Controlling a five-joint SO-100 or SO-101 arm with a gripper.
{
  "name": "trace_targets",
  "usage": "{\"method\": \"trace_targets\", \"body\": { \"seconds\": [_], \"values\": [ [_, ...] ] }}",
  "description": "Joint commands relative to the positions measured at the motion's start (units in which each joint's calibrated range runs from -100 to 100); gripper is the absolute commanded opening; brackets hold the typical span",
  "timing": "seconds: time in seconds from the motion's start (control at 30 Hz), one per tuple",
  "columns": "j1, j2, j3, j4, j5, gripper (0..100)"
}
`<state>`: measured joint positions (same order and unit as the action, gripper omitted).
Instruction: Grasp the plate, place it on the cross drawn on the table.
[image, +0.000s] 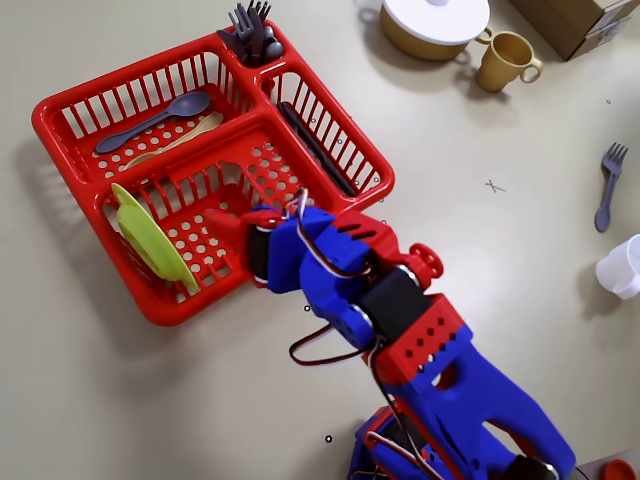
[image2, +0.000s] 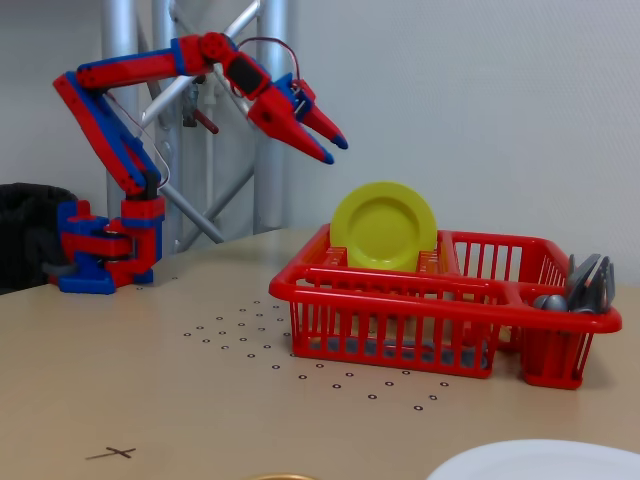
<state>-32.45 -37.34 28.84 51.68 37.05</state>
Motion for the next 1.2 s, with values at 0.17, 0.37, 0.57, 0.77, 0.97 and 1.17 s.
{"method": "trace_targets", "body": {
  "seconds": [0.17, 0.37, 0.57, 0.77, 0.97, 1.17],
  "values": [
    [-2.0, 3.6, -5.8, -3.3, 6.3, 23],
    [-4.7, 8.0, -4.8, -6.1, 6.6, 27],
    [-9.0, 13.3, -8.1, -7.2, 6.8, 27],
    [-11.9, 19.9, -11.5, -8.3, 6.6, 27],
    [-11.5, 23.1, -11.6, -11.7, 8.2, 28],
    [-11.0, 27.0, -15.3, -12.0, 8.5, 26]
  ]
}}
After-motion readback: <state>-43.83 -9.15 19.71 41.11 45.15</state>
